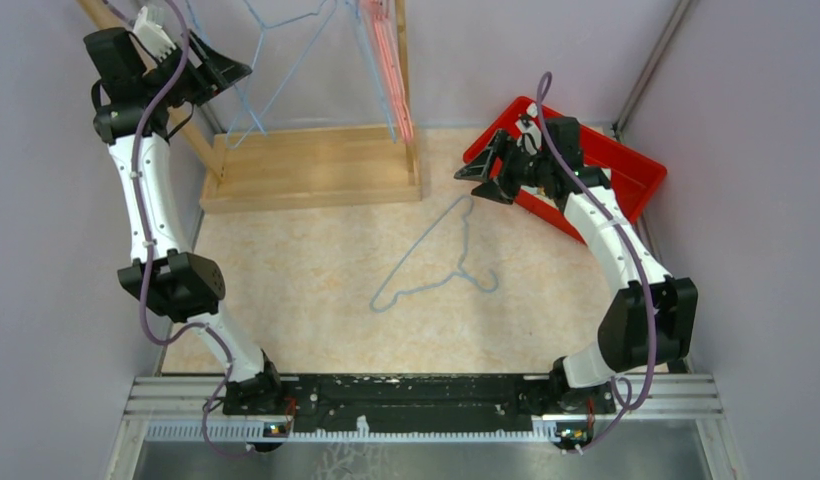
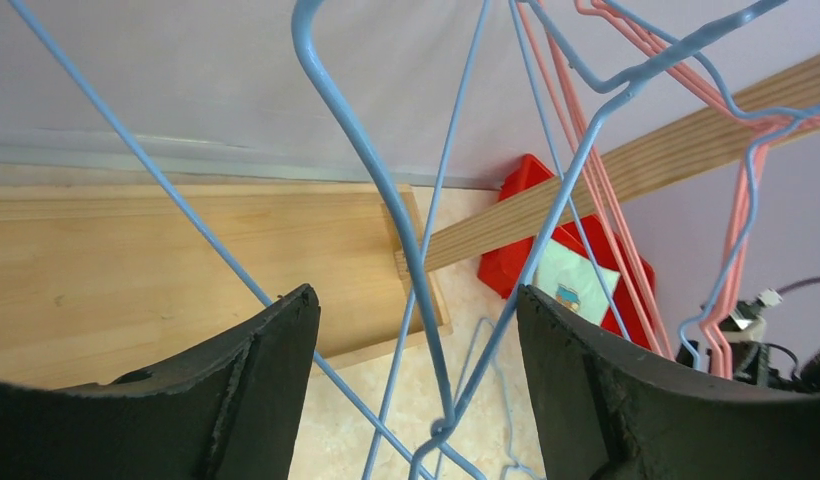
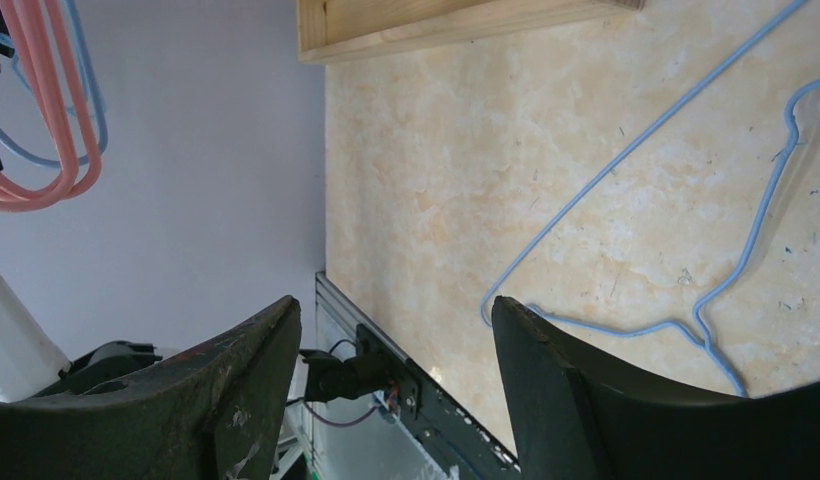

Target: Organize the hangers

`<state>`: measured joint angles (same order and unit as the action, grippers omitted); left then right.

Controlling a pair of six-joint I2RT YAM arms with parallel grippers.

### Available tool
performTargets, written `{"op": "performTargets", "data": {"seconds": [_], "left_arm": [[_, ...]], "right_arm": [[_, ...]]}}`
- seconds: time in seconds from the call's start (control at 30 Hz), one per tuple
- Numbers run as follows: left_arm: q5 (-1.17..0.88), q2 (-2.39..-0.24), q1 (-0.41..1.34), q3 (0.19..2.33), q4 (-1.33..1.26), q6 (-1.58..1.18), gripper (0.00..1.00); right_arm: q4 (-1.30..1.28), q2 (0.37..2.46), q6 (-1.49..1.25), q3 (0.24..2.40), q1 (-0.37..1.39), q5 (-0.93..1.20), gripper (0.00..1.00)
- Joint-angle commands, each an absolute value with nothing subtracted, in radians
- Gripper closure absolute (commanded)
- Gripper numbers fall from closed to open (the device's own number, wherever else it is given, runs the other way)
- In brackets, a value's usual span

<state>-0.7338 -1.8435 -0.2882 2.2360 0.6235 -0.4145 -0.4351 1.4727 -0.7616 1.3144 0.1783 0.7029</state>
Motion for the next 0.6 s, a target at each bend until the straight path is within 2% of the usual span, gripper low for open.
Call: {"op": "performTargets", "data": {"seconds": [0.0, 0.3, 0.57], "left_arm": [[-0.629, -1.776, -0.296, 2.254, 0.648, -0.353, 0.22], [-0.607, -1.685, -0.295, 2.179, 0.602, -0.359, 0.21], [-0.409, -1.508, -0.295, 1.96, 0.467, -0.359, 0.26]], "right_arm": [[-0.39, 1.443, -0.749, 1.323, 0.176, 0.723, 0.29], [-0.393, 1.448, -0.737, 1.314, 0.175, 0.735, 0.29], [-0.387, 1.461, -0.735, 1.308, 0.175, 0.755, 0.29]]}}
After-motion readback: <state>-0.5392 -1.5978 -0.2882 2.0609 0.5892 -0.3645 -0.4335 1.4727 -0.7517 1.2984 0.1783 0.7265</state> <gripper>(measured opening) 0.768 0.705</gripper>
